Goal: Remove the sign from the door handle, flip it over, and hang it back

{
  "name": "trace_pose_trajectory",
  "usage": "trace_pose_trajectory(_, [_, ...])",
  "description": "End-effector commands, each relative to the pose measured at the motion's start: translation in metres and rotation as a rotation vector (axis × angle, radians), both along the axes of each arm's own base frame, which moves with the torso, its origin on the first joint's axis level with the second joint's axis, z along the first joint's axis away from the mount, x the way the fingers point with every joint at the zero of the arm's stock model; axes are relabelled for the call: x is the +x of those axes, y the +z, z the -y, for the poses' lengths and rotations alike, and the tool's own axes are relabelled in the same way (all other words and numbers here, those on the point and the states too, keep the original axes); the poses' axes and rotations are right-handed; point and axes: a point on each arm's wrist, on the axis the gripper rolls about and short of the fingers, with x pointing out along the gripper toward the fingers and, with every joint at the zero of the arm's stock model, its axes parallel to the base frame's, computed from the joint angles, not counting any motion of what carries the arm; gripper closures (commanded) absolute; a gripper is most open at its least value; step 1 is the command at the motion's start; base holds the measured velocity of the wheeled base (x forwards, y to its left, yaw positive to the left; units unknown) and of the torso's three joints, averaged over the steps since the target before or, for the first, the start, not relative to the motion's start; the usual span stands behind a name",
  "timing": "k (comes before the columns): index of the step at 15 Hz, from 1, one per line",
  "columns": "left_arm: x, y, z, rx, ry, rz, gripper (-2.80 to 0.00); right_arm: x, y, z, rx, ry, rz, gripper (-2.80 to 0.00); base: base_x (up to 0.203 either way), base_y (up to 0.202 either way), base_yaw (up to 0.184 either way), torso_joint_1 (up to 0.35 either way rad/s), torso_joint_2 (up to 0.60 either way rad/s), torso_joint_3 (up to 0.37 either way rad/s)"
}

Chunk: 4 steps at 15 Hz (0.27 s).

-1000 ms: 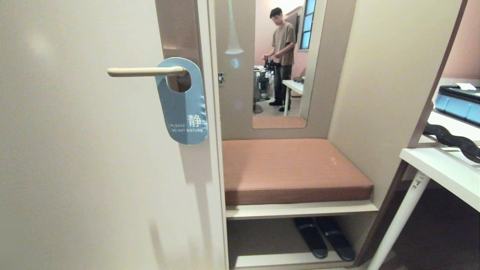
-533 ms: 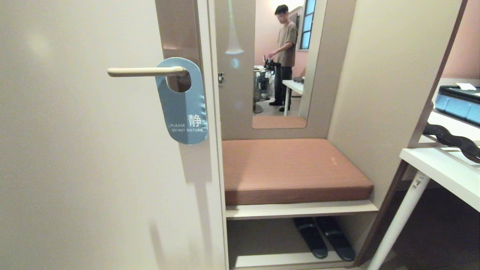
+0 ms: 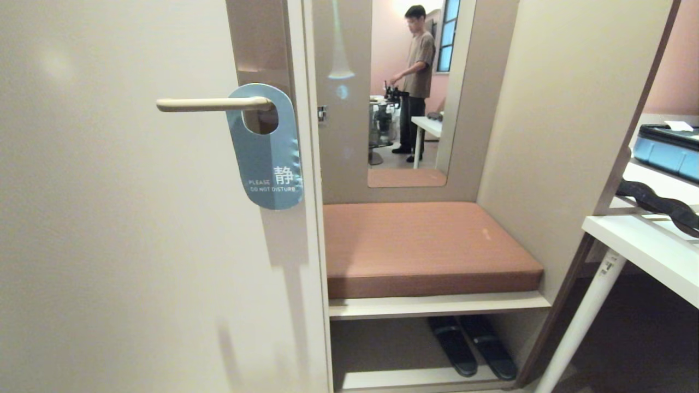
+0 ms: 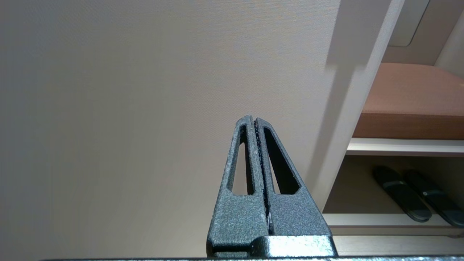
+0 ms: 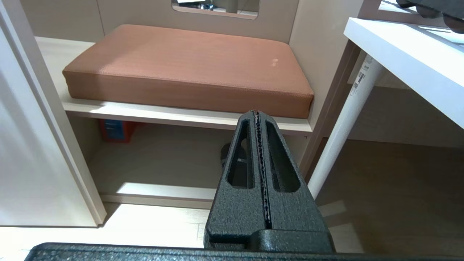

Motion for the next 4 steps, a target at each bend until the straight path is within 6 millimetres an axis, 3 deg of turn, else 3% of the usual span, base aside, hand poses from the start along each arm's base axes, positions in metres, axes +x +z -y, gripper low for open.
trace_pose_trajectory(1, [0.0000, 0.0000, 0.0000, -0.001, 0.001, 0.000, 0.00, 0.0000, 0.0000, 0.0000, 0.004, 0.002, 0.000, 0.00, 0.000, 0.000, 0.000, 0.000, 0.00, 0.000])
trace_pose_trajectory(4, [0.0000, 0.0000, 0.0000, -0.001, 0.001, 0.000, 0.00, 0.0000, 0.0000, 0.0000, 0.007, 0.000, 0.000, 0.00, 0.000, 0.000, 0.000, 0.000, 0.00, 0.000])
